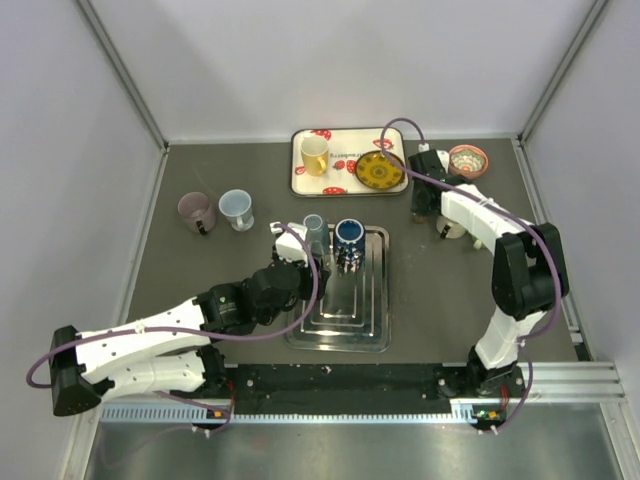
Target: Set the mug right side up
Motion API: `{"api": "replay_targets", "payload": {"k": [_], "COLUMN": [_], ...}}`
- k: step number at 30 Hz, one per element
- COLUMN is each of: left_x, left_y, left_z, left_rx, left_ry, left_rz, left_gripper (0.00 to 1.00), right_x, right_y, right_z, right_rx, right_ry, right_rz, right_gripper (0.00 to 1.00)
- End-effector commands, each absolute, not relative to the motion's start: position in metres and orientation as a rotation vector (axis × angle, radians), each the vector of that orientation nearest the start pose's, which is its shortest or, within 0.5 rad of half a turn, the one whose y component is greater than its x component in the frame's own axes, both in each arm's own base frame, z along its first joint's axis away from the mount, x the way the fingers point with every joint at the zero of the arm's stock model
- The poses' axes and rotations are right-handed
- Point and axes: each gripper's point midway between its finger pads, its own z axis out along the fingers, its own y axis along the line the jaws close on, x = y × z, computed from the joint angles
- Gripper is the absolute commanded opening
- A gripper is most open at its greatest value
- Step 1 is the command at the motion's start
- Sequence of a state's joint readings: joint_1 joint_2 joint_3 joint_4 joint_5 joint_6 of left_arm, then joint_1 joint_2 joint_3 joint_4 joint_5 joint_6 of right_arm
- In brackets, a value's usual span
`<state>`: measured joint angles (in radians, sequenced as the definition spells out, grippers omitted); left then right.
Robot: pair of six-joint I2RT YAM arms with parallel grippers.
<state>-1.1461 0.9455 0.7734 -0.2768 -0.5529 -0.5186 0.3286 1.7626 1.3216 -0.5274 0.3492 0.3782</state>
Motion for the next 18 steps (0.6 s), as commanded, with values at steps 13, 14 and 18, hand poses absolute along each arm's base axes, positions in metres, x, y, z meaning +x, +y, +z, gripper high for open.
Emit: {"api": "replay_targets", "payload": {"k": [13,14,18], "left_x": [0.210,0.210,0.201], "left_y": [-0.253,-0.256,-0.282], "left_z": [0.217,0.220,0.241], "left_rx": [0.006,0.000,0.014], "left_ry": [1.932,1.919,1.820], "left_rz": [-0.626,-0.663,-0.910], "left_gripper": [0.52,0.52,0.64], "right_x": [0.365,0.361,0.326], "right_y": [0.130,0.139,0.163], "right_z": [0.198,0.206,0.228], "right_rx": [0.203,0.191,0.134], "right_ry": [2.244,2.217,2.113], "right_rz": [0.214,0.297,0.588], "right_gripper": [0.00,0.00,0.00]}}
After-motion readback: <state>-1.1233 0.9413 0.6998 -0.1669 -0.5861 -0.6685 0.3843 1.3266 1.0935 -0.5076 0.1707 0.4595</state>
